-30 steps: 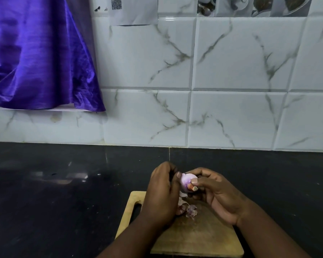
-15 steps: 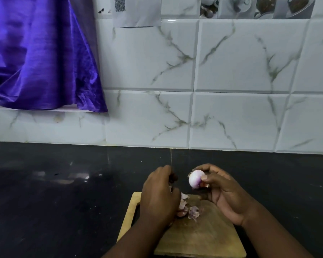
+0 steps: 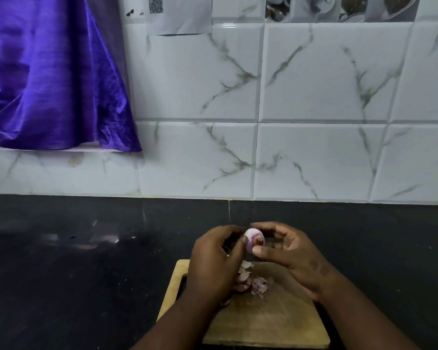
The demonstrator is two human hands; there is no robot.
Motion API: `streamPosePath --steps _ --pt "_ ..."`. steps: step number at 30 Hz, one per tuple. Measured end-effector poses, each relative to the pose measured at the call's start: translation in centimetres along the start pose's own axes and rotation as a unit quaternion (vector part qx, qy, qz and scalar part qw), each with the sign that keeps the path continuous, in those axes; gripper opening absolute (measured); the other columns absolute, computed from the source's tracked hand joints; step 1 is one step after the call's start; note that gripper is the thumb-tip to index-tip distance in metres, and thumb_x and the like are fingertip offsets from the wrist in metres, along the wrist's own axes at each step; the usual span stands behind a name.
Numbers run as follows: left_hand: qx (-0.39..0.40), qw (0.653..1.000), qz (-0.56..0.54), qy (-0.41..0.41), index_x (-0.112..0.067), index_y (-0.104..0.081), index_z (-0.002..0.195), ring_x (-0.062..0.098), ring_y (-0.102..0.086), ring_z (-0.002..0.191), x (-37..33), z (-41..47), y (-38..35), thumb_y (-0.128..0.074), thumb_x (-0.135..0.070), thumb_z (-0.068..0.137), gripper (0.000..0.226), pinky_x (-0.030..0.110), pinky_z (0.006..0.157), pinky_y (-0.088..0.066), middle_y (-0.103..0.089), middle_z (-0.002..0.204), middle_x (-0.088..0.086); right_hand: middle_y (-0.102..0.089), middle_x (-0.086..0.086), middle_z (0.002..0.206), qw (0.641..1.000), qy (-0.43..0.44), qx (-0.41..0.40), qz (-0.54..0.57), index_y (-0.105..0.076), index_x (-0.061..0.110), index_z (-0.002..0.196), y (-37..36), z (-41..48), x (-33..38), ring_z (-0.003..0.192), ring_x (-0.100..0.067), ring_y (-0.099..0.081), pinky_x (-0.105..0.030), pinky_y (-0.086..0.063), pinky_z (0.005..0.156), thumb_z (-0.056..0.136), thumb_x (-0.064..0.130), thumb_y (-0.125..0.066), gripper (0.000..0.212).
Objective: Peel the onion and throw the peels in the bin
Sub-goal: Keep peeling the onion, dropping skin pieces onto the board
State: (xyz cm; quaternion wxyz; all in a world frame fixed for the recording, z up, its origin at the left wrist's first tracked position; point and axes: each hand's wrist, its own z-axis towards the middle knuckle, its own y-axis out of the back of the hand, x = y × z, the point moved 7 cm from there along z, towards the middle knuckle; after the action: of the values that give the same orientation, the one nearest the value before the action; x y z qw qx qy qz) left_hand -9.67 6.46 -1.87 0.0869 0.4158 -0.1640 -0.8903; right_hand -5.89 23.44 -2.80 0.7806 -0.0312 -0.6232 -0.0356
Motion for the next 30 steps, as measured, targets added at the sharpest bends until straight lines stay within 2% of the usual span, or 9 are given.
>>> streamPosePath --steps 4,10,17,19,21,23,25,27,30 --pt "0.007 1.0 0.014 0.002 -0.028 -0.081 0.114 -0.003 -0.071 0.091 0.1 0.0 -0.1 -0.078 -0.031 0.094 0.02 0.025 0.079 -0.063 -0.078 0.098 -0.018 -0.078 -0.011 0.116 0.999 0.026 -0.014 -0.03 -0.077 0.022 0.117 0.5 0.2 -0.1 0.111 -0.031 -0.073 -0.058 -0.055 0.1 0.075 0.005 -0.087 0.046" --pt "-0.006 0.999 0.039 -0.009 -0.028 -0.084 0.11 -0.002 -0.073 0.086 -0.2 -0.1 0.1 -0.078 -0.029 0.094 0.017 0.019 0.075 -0.061 -0.081 0.095 -0.015 -0.078 -0.005 0.115 0.994 0.063 -0.031 -0.085 -0.079 0.021 0.115 0.6 0.2 0.5 0.106 -0.025 -0.075 -0.049 -0.06 0.096 0.073 0.01 -0.089 0.045" --pt "-0.001 0.989 0.138 -0.049 -0.031 -0.083 0.107 0.005 -0.07 0.081 -1.2 -0.2 0.1 -0.07 -0.035 0.099 0.016 0.026 0.072 -0.059 -0.08 0.092 -0.012 -0.078 0.001 0.11 0.982 0.11 -0.037 -0.148 -0.078 0.018 0.112 0.4 0.1 1.2 0.101 -0.018 -0.076 -0.031 -0.062 0.087 0.071 0.016 -0.09 0.043" --pt "-0.006 0.988 0.147 -0.048 -0.03 -0.082 0.104 0.006 -0.068 0.079 -1.3 -0.2 0.1 -0.068 -0.036 0.099 0.016 0.029 0.071 -0.059 -0.078 0.09 -0.011 -0.078 0.0 0.11 0.981 0.116 -0.034 -0.15 -0.078 0.018 0.112 0.4 0.2 1.1 0.101 -0.018 -0.076 -0.031 -0.062 0.087 0.072 0.013 -0.089 0.041" --pt "-0.013 0.989 0.139 -0.038 -0.028 -0.081 0.1 0.005 -0.067 0.075 -1.2 -0.2 0.2 -0.07 -0.035 0.098 0.013 0.026 0.068 -0.058 -0.076 0.086 -0.011 -0.079 -0.001 0.11 0.983 0.119 -0.028 -0.139 -0.078 0.017 0.113 0.4 0.2 1.1 0.101 -0.019 -0.076 -0.033 -0.062 0.088 0.075 0.01 -0.088 0.04" --pt "-0.03 0.991 0.13 -0.014 -0.027 -0.081 0.094 0.003 -0.064 0.071 -0.8 0.0 0.5 -0.073 -0.028 0.095 0.008 0.016 0.062 -0.051 -0.074 0.081 -0.012 -0.08 -0.003 0.11 0.985 0.12 -0.022 -0.121 -0.078 0.017 0.113 0.3 0.3 1.1 0.103 -0.022 -0.076 -0.034 -0.062 0.087 0.075 0.009 -0.088 0.04" --pt "-0.058 0.99 0.123 0.022 -0.025 -0.078 0.087 0.003 -0.063 0.068 0.2 0.4 1.2 -0.073 -0.02 0.094 0.009 0.011 0.058 -0.043 -0.07 0.075 -0.012 -0.08 -0.006 0.11 0.99 0.12 -0.025 -0.068 -0.078 0.014 0.113 0.4 0.3 1.1 0.104 -0.024 -0.076 -0.031 -0.061 0.084 0.067 0.014 -0.093 0.048" --pt "-0.066 0.989 0.12 0.048 -0.025 -0.073 0.079 0.004 -0.061 0.066 1.1 0.7 1.5 -0.071 -0.019 0.093 0.015 0.012 0.055 -0.038 -0.065 0.07 -0.012 -0.079 -0.009 0.113 0.993 0.118 -0.022 -0.005 -0.076 0.012 0.115 0.7 0.2 1.3 0.106 -0.024 -0.075 -0.028 -0.06 0.083 0.061 0.02 -0.089 0.056" --pt "-0.031 0.991 0.117 0.054 -0.023 -0.068 0.069 0.007 -0.06 0.064 0.9 0.1 0.8 -0.068 -0.026 0.091 0.022 0.014 0.053 -0.036 -0.062 0.064 -0.009 -0.076 -0.013 0.12 0.995 0.089 0.009 0.046 -0.068 0.013 0.125 0.3 0.3 1.0 0.114 -0.031 -0.072 -0.041 -0.06 0.094 0.067 0.007 -0.082 0.06"
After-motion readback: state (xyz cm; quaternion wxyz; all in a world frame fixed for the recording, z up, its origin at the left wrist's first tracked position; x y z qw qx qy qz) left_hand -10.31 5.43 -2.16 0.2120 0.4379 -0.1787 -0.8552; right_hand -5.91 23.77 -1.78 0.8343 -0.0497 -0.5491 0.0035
